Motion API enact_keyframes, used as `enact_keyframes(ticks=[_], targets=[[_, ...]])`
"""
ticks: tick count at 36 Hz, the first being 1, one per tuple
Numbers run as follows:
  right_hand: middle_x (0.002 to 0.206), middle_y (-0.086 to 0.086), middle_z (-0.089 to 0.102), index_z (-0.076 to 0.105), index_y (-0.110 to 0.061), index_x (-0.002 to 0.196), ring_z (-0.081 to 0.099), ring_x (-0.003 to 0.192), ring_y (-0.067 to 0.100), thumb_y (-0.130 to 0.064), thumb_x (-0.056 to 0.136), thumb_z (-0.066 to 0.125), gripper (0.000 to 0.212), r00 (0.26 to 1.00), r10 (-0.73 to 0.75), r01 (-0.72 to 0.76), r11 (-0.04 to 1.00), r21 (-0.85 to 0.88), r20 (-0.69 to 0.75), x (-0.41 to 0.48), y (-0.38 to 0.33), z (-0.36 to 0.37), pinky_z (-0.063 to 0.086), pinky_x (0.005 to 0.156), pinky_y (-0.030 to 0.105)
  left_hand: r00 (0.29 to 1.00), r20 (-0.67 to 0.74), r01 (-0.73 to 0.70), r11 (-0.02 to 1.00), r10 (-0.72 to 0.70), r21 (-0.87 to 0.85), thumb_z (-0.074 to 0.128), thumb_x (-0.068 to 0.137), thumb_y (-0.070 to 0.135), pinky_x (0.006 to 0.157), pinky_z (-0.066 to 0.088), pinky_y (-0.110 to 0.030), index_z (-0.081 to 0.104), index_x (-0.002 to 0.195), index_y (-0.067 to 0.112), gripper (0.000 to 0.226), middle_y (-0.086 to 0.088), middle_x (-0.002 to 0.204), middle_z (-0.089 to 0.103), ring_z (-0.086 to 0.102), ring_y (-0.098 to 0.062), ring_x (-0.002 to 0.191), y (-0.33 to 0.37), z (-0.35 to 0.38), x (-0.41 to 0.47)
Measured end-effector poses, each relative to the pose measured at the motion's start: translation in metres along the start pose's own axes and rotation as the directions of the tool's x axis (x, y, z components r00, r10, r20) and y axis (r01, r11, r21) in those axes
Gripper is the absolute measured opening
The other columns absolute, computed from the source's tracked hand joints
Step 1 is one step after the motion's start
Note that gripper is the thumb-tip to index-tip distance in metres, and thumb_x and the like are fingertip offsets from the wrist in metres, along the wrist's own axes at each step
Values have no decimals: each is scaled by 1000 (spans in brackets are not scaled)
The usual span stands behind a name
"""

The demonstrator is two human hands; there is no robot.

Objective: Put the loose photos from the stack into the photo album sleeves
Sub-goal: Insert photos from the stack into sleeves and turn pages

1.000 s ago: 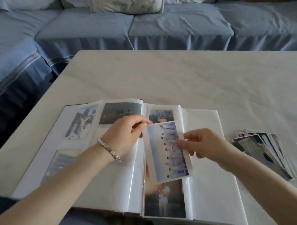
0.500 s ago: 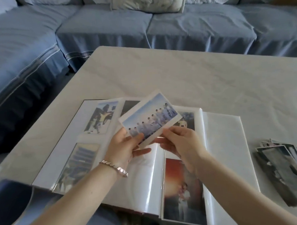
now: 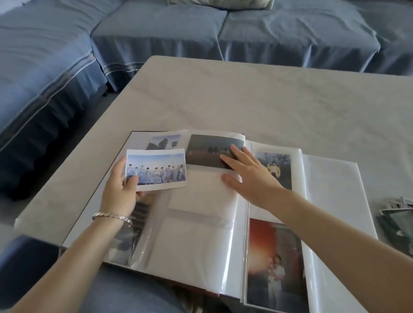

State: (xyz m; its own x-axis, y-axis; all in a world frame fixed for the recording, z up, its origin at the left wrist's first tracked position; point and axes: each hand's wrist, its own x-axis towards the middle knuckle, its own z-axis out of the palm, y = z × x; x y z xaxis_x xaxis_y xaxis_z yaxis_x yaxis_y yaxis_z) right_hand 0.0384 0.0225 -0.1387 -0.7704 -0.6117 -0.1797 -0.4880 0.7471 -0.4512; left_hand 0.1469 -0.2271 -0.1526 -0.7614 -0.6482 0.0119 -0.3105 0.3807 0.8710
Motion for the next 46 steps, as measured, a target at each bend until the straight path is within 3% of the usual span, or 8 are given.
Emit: enact_keyframes(ticks=[6,10,20,26,30,35,40,46], targets=[[158,-8,-3,19,-32,148,-10,144,12,-44,98,35,54,999,6,-6,1000,-2,-40,1,0,8,5,115,34,999,-32,-3,999,1,-36,44,95,0,91,48,-47,37,140,12,48,-11,135,51,52,-31,119,-15,-10,7],[158,-8,-2,19,-32,148,-10,144,12,-45,98,35,54,999,3,-4,1000,-10,-38,2,2,8,5,115,34,995,-101,1,999,3,33,46,95,3,81,46,-26,37,140,12,46,-11,134,51,53,-27,118,-20,-14,14],[157,-9,-2,18,-35,147,-11,144,12,-47,97,34,54,999,9,-10,1000,-26,-38,4,3,10,6,115,37,1000,-4,18,1000,-18,5,48,94,1,84,44,-26,39,139,9,46,-13,133,52,53,-25,116,-29,-24,20],[157,-10,-1,20,-35,147,-10,143,10,-47,96,36,54,999,6,-6,1000,1,-48,4,5,11,5,115,36,983,122,143,988,-135,-63,53,92,6,46,51,-18,46,131,21,42,-8,103,62,63,-16,72,-37,-39,21],[157,-12,0,22,-35,146,-10,143,8,-47,96,37,54,999,6,-5,1000,29,-52,5,6,12,4,114,33,954,248,177,984,-169,-11,55,91,4,45,49,-20,48,128,26,44,-1,86,66,62,-11,51,-36,-43,18],[157,-11,0,22,-35,146,-10,143,8,-48,96,37,54,999,8,-7,1000,19,-48,5,5,12,3,115,34,956,279,76,995,-91,65,64,86,9,61,46,-13,54,124,21,42,-1,100,66,64,-12,85,-20,-39,11],[157,-11,0,21,-35,147,-10,143,8,-48,96,37,54,999,6,-6,1000,4,-35,3,3,8,3,115,32,959,270,73,996,-86,57,71,80,11,49,43,-4,60,112,21,35,7,79,65,62,-6,73,-4,-31,2],[157,-10,1,19,-35,147,-9,143,10,-47,97,30,52,1000,-1,0,999,-39,-14,2,4,5,5,115,33,901,389,229,972,-193,-49,67,80,-2,52,53,-17,66,96,18,26,4,91,67,65,-10,76,6,-18,-9]])
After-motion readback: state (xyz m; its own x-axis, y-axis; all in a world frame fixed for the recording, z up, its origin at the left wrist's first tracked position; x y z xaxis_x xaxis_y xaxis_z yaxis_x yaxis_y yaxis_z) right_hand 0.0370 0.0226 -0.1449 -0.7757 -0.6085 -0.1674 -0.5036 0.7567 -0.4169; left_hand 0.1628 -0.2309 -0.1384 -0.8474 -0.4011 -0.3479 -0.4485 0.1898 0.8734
